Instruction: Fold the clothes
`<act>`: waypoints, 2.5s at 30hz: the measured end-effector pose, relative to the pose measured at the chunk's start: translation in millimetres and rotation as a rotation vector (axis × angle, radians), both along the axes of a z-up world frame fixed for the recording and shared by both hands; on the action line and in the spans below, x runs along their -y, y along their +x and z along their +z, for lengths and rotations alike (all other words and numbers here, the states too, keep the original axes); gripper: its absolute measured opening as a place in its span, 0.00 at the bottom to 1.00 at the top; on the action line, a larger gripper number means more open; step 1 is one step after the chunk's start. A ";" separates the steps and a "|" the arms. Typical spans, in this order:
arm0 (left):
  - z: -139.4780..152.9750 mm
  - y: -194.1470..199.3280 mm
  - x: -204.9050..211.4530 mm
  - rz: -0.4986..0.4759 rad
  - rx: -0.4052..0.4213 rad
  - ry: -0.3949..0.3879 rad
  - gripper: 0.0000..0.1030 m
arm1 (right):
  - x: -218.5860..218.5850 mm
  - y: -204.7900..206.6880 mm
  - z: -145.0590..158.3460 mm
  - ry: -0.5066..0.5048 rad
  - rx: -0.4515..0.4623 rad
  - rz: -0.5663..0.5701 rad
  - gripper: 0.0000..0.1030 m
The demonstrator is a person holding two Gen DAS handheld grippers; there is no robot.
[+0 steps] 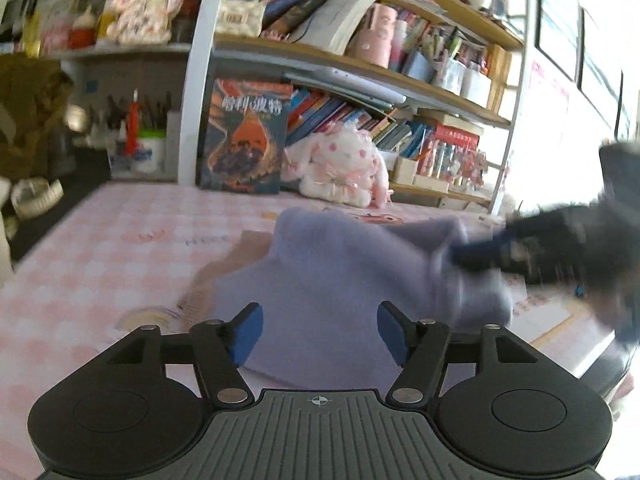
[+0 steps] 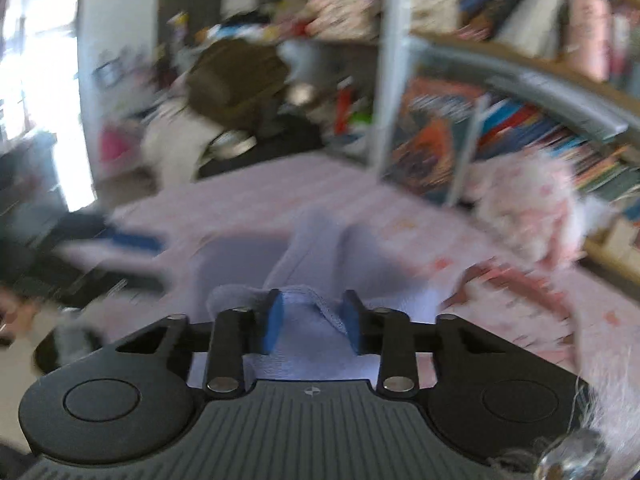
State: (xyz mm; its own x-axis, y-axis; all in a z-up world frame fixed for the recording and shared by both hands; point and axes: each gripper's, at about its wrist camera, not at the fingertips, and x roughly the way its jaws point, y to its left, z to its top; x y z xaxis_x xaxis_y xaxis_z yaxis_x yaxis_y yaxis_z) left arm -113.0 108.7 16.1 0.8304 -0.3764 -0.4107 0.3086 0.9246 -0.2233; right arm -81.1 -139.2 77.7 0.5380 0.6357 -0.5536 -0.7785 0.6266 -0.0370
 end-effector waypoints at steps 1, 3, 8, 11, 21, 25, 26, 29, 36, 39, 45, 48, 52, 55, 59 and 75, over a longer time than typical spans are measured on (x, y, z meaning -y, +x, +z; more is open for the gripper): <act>-0.3 5.1 1.7 -0.009 -0.019 -0.025 0.75 | -4.0 -8.6 -7.8 -0.014 -0.028 0.045 0.26; -0.7 16.9 5.9 -0.032 -0.061 -0.078 0.79 | -12.5 -24.3 -21.4 -0.022 -0.104 0.135 0.10; -4.9 51.3 21.1 -0.021 -0.124 -0.155 0.79 | -24.4 -51.5 -34.5 -0.052 -0.117 0.181 0.10; -10.0 76.9 20.0 0.017 -0.174 -0.270 0.79 | -13.3 -48.1 -23.0 -0.010 -0.115 0.154 0.19; -21.7 71.8 15.1 0.065 -0.094 -0.329 0.10 | 56.5 -14.8 19.6 0.164 -0.079 -0.118 0.59; 15.5 -0.2 -3.9 0.024 0.138 -0.263 0.10 | 52.4 11.1 24.3 0.213 -0.096 -0.171 0.59; 19.4 -14.9 -10.7 0.026 0.147 -0.243 0.10 | 49.8 17.6 25.2 0.227 -0.099 -0.177 0.60; 27.0 -56.8 -32.4 0.054 0.151 -0.180 0.10 | 36.9 42.3 24.6 0.270 -0.142 -0.185 0.61; -2.9 -82.3 -67.9 0.166 0.030 -0.183 0.10 | -27.2 85.6 -7.1 0.222 -0.317 -0.162 0.63; -14.6 -75.9 -76.8 0.182 0.003 -0.245 0.10 | -57.3 96.6 -27.4 0.169 -0.374 -0.159 0.63; -18.5 -58.3 -77.2 0.167 0.005 -0.282 0.10 | -103.3 73.6 -57.0 -0.063 -0.182 -0.105 0.31; -17.6 -44.3 -76.2 0.159 0.004 -0.297 0.10 | -98.0 69.3 -53.7 -0.068 -0.119 -0.107 0.08; -7.0 -2.7 -68.0 0.171 0.029 -0.278 0.09 | -58.2 90.8 -27.4 0.105 -0.075 -0.251 0.08; 14.4 30.6 -65.3 0.207 0.140 -0.330 0.09 | -13.1 105.6 12.8 0.269 0.057 -0.415 0.08; 43.3 57.5 -64.1 0.174 0.296 -0.395 0.09 | 80.0 85.6 70.1 0.553 0.207 -0.496 0.08; -19.2 160.2 -36.8 0.179 -0.119 0.010 0.21 | 72.7 -42.9 -74.2 0.189 -0.286 -0.216 0.10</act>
State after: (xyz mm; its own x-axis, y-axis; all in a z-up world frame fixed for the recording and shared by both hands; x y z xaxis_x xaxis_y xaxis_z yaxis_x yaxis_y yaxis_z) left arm 47.1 145.5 -3.1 0.8289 -0.2229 -0.5130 0.1113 0.9646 -0.2391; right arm -124.0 -211.9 3.6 0.5112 0.6302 -0.5843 -0.5906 0.7516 0.2938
